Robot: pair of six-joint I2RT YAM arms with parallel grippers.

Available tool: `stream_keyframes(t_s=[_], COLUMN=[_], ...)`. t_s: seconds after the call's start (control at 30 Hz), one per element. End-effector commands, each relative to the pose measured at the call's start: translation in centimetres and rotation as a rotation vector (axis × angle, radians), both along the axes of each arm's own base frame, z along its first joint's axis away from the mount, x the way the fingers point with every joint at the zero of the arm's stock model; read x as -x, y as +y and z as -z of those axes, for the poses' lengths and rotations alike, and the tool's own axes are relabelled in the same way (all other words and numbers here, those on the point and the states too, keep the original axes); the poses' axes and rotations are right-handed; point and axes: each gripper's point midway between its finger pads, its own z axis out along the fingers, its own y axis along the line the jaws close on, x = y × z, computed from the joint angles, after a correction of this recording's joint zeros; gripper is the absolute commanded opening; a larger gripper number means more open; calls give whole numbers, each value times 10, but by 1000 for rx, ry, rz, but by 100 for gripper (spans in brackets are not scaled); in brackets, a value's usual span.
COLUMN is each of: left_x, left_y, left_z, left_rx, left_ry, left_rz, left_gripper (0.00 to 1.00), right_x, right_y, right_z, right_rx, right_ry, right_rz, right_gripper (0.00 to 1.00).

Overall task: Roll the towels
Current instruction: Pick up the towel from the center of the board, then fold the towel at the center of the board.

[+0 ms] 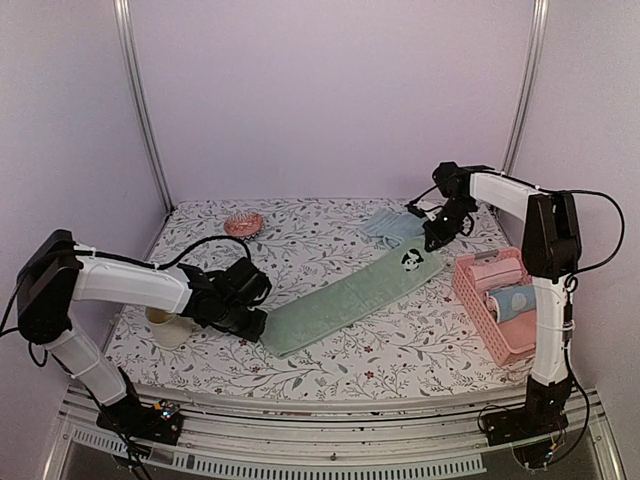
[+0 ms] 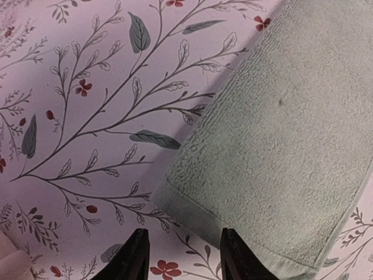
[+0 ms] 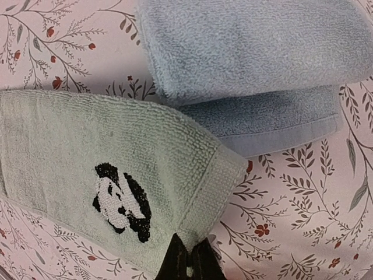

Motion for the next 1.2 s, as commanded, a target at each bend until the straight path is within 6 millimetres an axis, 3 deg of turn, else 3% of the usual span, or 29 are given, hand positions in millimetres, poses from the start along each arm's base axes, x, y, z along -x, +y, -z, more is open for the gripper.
stream_keyframes(t_s=[0.0,0.17,0.27,0.63,0.97,1.17], left_x=[1,2,1,1,6,9], left_y=[0,1,3,15,20,17], left_z=[-1,0,-2,-5,-5,-3], left_rx=[-23,-22,-28,-66,-55,-9], left_ry=[-7,-2,-7,-30,-19,-16], left_rz=[3,3,-8,-38,-60,-66], left_gripper=[43,43,44,45,45,44], right_x=[-12,-14,-5,67,115,128], right_y=[-18,-14,-1,102,163,194], right_z=[-34,-43,-42,-39,-28,-27], right_rx=[25,1,-71,-379,-492,-550], right_ry=[-75,-85,-41,174,337,377], right_rz=[29,24,7,-207,-328,-355], right_gripper=[3,3,3,3,3,3])
